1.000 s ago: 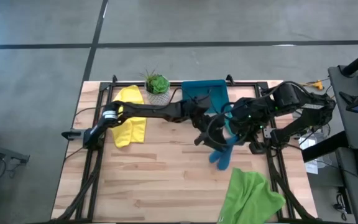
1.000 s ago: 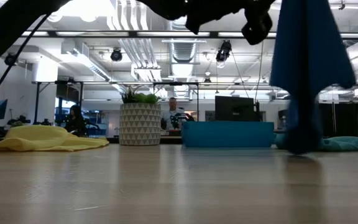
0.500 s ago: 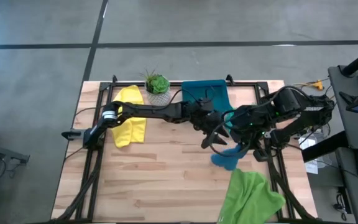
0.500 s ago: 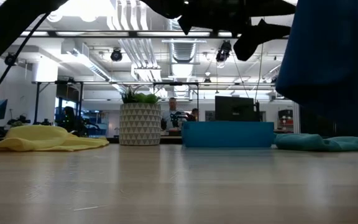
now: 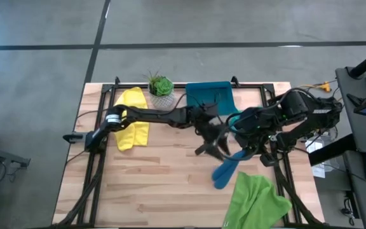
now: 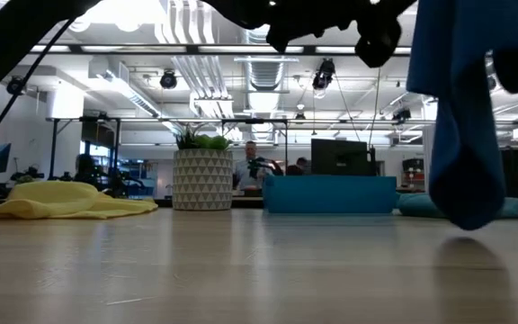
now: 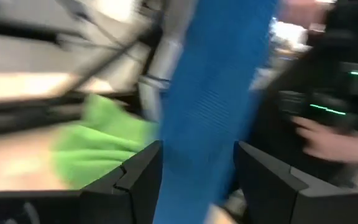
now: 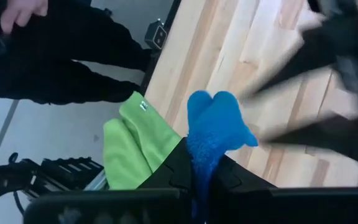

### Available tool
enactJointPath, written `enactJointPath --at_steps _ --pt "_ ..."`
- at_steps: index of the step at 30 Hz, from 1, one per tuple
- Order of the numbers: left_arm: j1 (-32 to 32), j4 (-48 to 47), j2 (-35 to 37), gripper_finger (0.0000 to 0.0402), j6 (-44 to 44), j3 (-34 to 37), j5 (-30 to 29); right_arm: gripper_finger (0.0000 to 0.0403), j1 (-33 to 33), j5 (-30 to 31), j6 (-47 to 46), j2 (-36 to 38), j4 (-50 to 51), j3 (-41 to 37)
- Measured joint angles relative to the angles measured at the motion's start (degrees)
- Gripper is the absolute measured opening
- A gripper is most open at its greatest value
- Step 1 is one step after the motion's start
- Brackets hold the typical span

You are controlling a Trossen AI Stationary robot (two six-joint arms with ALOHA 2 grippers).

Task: Fold microfiber towels
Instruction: Fold the dark blue microfiber towel into the dark blue bin

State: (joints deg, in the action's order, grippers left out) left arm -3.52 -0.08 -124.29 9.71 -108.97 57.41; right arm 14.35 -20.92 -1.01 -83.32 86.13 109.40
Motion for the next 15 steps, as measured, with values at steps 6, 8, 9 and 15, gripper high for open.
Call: enactJointPath --at_steps 6,8,9,15 --pt "1.0 0.1 -2.2 0.0184 3.3 0.0 5.7 0.0009 0.0 1.3 -0.2 0.4 0.2 0.0" --pt "1.0 0.0 -2.6 0.0184 3.4 0.0 4.2 0.0009 0.0 1.5 -0.5 0.4 0.2 0.0" --pt "1.0 0.0 -2.8 0.0184 3.3 0.0 2.0 0.0009 0.0 1.5 -0.5 0.4 0.2 0.0" --pt "0.6 -1.5 -2.6 0.0184 2.4 0.0 -21.7 0.0009 0.0 1.2 -2.7 0.4 0.2 0.0"
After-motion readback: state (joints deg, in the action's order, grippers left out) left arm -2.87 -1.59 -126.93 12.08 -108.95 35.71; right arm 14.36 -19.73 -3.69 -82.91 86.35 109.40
